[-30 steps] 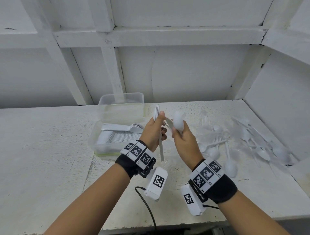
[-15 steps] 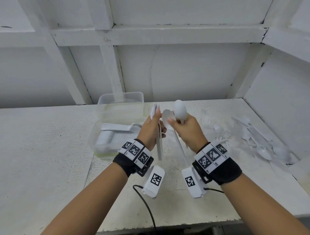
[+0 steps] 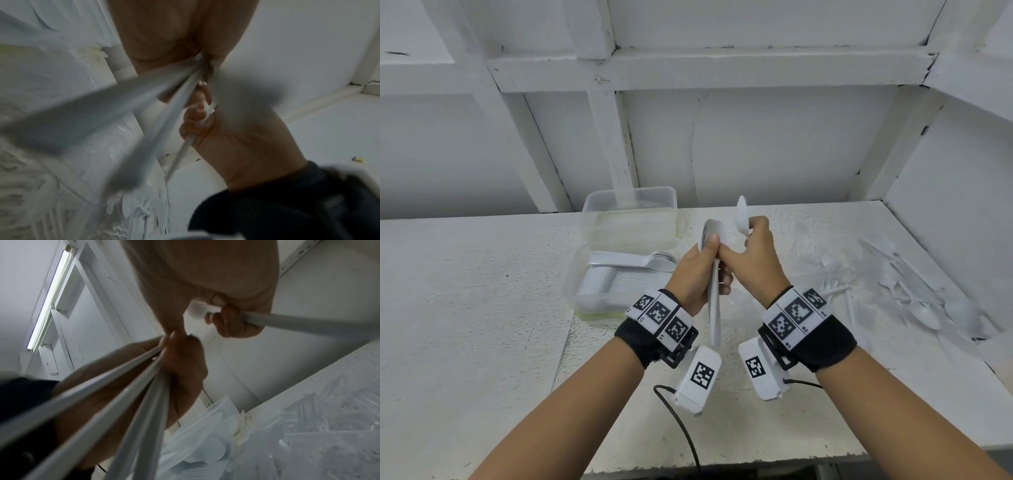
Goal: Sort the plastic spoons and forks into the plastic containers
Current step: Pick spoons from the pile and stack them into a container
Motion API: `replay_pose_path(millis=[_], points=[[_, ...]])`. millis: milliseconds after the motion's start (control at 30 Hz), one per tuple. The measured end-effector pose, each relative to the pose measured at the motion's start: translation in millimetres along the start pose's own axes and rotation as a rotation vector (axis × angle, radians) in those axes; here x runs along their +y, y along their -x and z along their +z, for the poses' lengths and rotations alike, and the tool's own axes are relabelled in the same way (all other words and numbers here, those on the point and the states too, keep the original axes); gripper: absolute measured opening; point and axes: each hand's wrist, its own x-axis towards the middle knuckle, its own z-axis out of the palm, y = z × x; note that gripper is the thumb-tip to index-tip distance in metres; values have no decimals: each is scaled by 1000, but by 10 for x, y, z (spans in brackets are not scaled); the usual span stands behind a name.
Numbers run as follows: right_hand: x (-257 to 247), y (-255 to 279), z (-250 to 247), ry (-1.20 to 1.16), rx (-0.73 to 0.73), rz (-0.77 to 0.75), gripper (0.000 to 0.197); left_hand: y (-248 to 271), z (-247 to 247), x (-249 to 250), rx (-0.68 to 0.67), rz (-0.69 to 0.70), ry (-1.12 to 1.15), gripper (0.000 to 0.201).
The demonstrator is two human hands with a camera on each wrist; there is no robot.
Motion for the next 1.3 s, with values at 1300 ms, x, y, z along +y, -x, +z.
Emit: replay_pose_path(millis=[1300], points=[[-5, 209, 78, 68, -52, -108, 22, -62, -57, -113, 25, 52, -81, 45]])
